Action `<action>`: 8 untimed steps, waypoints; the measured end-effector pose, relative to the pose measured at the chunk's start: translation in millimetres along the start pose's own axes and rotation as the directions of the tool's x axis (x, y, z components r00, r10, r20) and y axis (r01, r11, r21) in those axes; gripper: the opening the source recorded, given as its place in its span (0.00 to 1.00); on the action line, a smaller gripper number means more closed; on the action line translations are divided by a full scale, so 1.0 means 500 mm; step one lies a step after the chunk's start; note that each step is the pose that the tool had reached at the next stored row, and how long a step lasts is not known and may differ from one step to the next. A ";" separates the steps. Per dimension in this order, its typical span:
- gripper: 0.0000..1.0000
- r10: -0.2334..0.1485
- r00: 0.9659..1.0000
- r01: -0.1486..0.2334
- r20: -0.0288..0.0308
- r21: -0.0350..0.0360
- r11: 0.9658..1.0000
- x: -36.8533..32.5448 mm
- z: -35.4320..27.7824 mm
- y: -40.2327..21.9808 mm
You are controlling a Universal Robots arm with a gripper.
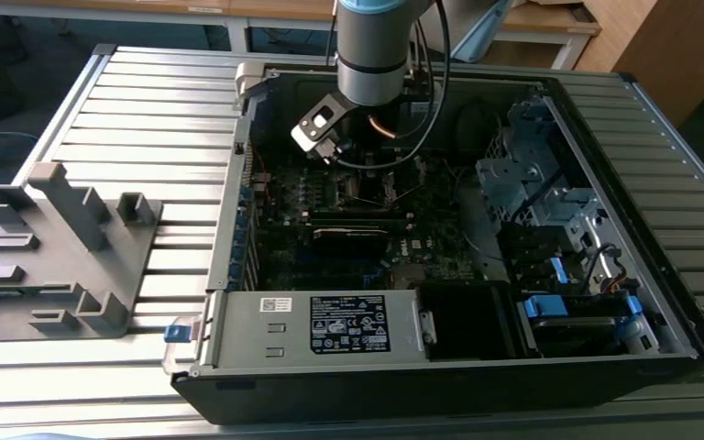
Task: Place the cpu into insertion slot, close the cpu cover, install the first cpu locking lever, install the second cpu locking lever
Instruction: 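Place the cpu into insertion slot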
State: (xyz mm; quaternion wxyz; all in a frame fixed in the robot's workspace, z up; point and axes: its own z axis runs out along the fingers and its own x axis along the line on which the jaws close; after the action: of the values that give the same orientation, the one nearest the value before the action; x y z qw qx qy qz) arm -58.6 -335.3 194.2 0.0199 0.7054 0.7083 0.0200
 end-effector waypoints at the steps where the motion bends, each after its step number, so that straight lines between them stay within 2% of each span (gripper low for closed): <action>1: 0.54 0.000 1.000 0.000 0.000 0.000 1.000 0.000 0.000 0.000; 8: 0.54 0.000 1.000 0.000 0.000 0.000 1.000 -0.002 0.000 0.001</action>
State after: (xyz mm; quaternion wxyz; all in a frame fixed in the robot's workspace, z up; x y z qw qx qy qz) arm -58.3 -336.6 194.1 0.0199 0.7055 0.7082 0.0200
